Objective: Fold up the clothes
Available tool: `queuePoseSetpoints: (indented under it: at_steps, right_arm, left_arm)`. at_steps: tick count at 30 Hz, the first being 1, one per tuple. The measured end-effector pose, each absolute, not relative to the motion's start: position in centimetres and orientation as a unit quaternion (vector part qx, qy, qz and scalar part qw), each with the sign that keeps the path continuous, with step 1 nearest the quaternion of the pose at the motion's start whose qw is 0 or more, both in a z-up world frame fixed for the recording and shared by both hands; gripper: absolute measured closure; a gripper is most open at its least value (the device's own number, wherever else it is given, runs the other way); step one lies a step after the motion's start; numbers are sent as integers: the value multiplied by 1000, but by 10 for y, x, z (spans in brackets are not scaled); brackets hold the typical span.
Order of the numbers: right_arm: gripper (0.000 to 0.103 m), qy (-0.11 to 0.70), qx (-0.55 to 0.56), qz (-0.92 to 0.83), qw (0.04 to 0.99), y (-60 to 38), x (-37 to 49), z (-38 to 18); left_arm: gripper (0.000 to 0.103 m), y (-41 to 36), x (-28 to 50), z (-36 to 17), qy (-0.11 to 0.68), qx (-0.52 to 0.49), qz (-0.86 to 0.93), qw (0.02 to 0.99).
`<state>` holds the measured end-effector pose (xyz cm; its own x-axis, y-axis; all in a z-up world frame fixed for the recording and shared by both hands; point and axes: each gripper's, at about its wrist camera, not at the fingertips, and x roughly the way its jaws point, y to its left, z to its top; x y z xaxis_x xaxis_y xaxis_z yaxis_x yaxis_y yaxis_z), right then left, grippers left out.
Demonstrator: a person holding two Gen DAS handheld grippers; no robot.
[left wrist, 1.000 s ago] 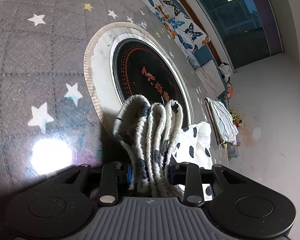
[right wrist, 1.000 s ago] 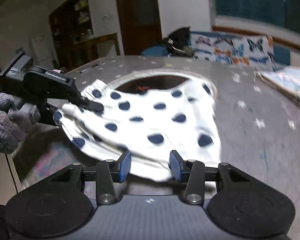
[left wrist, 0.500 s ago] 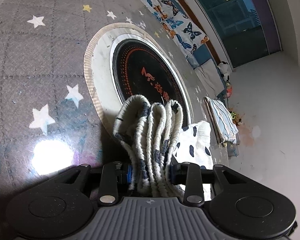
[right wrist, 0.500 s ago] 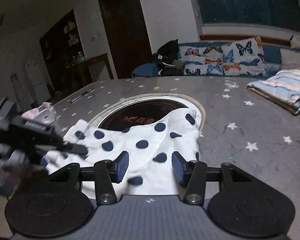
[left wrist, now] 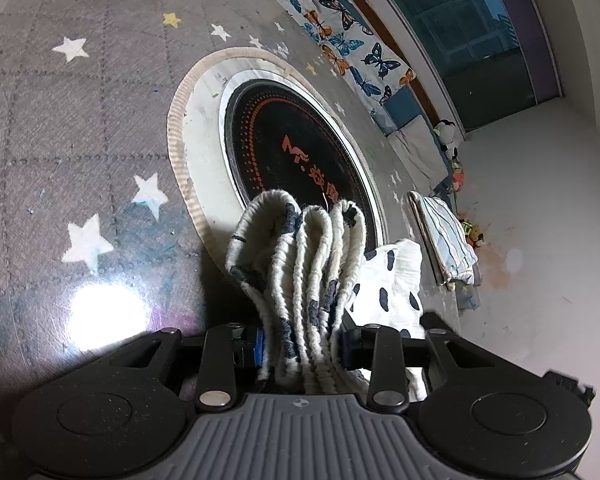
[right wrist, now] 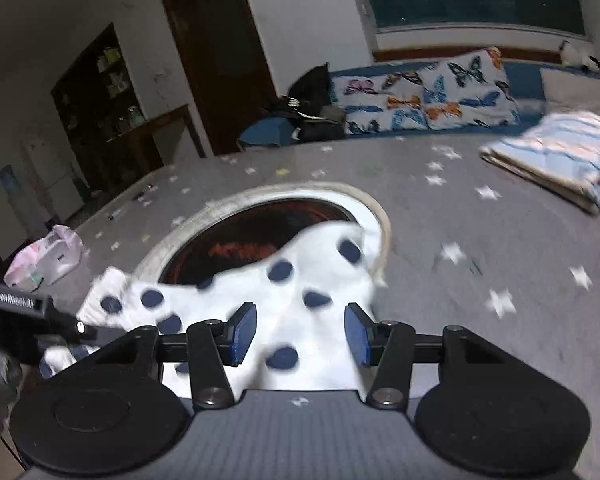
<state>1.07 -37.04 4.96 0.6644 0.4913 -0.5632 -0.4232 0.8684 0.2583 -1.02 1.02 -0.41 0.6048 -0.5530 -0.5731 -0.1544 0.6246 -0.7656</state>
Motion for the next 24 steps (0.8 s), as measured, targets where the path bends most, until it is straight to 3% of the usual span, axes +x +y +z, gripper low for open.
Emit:
queuePoseSetpoints:
  at_steps: [10, 24]
  right_arm:
    - [53, 359, 62, 222, 905, -363, 59, 25]
    - [50, 356, 65, 220, 906, -396, 12, 26]
  left_arm:
    - [67, 12, -9, -6, 427, -418, -128, 792]
    - [66, 15, -8, -7, 430, -424, -132, 786]
